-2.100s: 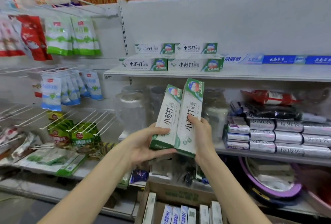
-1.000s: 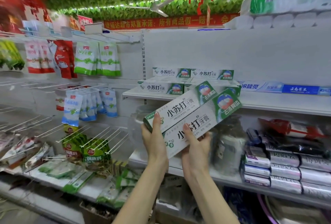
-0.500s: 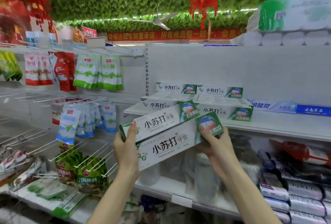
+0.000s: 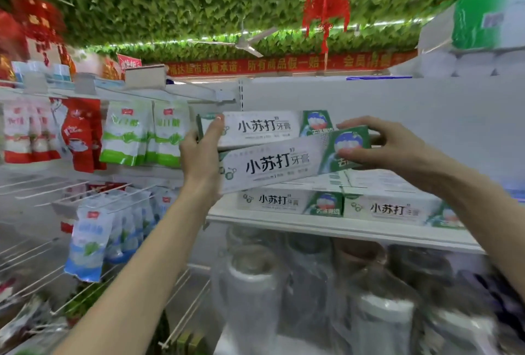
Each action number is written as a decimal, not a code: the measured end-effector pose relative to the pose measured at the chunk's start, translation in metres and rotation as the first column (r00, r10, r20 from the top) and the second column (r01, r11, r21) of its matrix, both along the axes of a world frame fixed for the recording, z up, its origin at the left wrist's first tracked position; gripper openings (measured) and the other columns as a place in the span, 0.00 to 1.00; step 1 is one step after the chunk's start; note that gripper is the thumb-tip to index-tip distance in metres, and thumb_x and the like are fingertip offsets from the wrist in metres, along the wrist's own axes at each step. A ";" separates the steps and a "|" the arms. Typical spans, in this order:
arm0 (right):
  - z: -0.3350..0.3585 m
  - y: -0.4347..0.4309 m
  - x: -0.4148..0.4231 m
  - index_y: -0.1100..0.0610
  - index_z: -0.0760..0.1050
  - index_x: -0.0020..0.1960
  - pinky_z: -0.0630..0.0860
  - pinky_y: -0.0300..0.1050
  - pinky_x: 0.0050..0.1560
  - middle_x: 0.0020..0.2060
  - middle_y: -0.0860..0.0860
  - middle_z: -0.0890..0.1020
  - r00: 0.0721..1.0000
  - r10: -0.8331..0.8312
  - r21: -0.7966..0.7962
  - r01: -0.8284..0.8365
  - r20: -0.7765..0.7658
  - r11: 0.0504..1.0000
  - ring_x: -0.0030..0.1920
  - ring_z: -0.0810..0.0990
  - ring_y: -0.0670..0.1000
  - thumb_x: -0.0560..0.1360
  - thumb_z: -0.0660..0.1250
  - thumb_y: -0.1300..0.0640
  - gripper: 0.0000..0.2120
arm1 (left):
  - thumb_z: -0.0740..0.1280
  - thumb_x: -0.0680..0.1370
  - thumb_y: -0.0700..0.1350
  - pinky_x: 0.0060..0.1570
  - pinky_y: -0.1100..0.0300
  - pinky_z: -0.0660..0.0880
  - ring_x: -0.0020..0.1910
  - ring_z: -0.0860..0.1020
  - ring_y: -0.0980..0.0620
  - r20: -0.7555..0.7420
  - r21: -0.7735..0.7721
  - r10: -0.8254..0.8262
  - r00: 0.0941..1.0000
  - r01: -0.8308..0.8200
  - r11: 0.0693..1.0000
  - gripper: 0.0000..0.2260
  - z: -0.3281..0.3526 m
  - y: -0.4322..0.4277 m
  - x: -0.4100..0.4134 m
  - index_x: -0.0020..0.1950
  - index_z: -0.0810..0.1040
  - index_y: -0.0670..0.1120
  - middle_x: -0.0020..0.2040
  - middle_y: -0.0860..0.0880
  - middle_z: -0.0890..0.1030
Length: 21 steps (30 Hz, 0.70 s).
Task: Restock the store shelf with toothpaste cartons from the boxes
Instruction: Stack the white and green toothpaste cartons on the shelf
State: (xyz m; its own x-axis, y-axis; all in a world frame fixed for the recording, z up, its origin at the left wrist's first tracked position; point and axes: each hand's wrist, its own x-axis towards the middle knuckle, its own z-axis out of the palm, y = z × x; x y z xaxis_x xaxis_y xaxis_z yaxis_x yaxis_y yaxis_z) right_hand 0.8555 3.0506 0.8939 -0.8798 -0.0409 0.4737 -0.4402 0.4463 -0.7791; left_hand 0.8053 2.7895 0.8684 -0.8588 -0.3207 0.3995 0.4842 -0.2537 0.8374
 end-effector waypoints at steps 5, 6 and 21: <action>0.019 0.002 -0.040 0.55 0.80 0.54 0.82 0.41 0.39 0.41 0.58 0.84 0.991 -0.087 -0.089 0.078 -0.101 0.993 0.37 0.84 0.49 0.66 0.74 0.64 0.17 | 0.68 0.76 0.55 0.34 0.60 0.75 0.44 0.81 0.51 -0.010 0.024 -0.020 1.000 0.020 1.000 0.16 0.029 0.005 -0.064 0.54 0.78 0.44 0.48 0.48 0.81; 0.019 0.006 -0.046 0.55 0.80 0.55 0.82 0.41 0.39 0.41 0.58 0.84 0.986 -0.121 -0.110 0.108 -0.112 0.988 0.36 0.84 0.48 0.66 0.74 0.65 0.18 | 0.68 0.75 0.56 0.36 0.58 0.76 0.46 0.81 0.49 0.010 0.031 -0.018 1.000 0.018 0.999 0.19 0.031 0.006 -0.078 0.57 0.78 0.43 0.51 0.46 0.81; -0.019 0.046 -0.156 0.52 0.80 0.48 0.81 0.37 0.33 0.43 0.60 0.84 0.932 -0.359 -0.185 0.344 -0.056 0.921 0.40 0.82 0.56 0.57 0.79 0.58 0.20 | 0.64 0.80 0.51 0.38 0.59 0.82 0.44 0.80 0.49 0.078 0.525 -0.275 0.958 0.195 0.828 0.14 -0.026 0.030 -0.227 0.58 0.75 0.42 0.49 0.43 0.80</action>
